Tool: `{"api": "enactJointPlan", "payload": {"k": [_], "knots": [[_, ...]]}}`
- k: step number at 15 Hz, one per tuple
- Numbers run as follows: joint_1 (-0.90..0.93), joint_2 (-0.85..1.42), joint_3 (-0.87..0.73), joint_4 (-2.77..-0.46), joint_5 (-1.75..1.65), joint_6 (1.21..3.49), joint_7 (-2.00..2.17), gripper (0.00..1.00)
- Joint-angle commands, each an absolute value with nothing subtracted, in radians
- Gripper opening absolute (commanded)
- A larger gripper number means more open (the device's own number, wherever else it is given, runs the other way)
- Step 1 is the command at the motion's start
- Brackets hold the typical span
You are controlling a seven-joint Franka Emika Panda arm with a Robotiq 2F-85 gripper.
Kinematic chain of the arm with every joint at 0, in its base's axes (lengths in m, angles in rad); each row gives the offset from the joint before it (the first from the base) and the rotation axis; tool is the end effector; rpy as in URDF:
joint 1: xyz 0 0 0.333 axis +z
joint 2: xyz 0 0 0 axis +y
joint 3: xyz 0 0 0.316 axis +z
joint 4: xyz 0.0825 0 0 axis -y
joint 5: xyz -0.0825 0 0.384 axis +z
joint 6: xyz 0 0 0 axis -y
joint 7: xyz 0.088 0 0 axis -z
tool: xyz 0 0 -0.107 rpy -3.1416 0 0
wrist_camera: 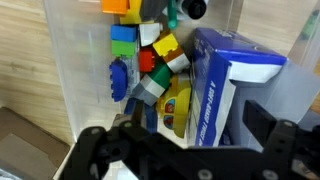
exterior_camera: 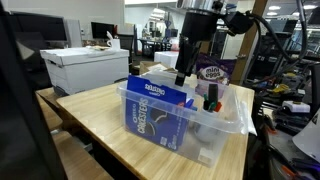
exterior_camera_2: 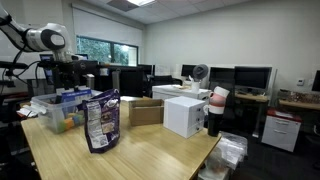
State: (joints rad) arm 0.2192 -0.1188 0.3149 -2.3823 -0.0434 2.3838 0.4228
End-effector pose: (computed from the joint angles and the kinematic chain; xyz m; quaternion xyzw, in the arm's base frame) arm 0.4244 0.2512 0.3763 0.9953 0.0704 0.0662 0.0041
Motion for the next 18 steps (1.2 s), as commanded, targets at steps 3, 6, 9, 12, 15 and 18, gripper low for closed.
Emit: {"api": "enactJointPlan", "payload": {"k": [3,6,9,12,15,18], "knots": [[0.237,-0.08,0.316,-2.374,-0.052,2.392,0.457,1.0],[0.239,-0.068,0.317,-2.379,-0.054,2.397,0.458,1.0],[0.247,-0.047,0.318,-2.386,-0.05,2.408,0.457,1.0],[0.257,-0.034,0.319,-2.392,-0.055,2.417,0.463,1.0],[0.272,-0.025,0.322,-2.407,-0.072,2.435,0.475,1.0],[0.284,-0.019,0.322,-2.413,-0.07,2.442,0.48,1.0]]}}
